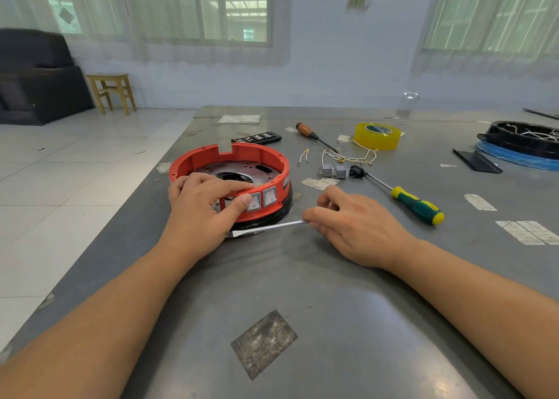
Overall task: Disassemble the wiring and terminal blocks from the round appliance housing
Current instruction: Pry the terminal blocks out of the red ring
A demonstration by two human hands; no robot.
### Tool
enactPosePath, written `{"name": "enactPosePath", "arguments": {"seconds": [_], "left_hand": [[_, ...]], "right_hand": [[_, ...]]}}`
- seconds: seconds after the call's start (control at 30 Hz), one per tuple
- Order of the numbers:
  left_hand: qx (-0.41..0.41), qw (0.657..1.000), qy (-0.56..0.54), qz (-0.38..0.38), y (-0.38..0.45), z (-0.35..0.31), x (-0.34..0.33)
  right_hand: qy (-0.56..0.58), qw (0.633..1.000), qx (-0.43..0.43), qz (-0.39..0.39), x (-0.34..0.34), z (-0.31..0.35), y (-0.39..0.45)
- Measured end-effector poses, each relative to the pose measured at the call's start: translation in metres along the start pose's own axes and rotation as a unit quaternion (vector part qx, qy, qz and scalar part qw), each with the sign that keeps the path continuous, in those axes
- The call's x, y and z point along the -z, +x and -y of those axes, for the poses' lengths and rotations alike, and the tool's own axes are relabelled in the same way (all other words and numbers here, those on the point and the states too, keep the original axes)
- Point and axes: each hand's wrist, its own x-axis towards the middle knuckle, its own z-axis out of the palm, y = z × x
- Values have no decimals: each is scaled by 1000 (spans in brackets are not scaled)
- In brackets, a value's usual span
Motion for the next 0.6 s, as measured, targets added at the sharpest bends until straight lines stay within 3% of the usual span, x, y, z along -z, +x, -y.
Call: {"name": "enactPosePath", "arguments": {"seconds": [0.17, 0.37, 0.6], "left_hand": [[45, 999, -21, 13, 2, 0, 1], [44, 999, -10, 12, 1, 0, 1], [17, 999, -25, -12, -1, -2, 1]], "right_hand": [[-1, 997, -64, -35, -6, -15, 5], [13, 984, -154, -92, -7, -21, -4], [1, 976, -199, -90, -4, -20, -13]]}}
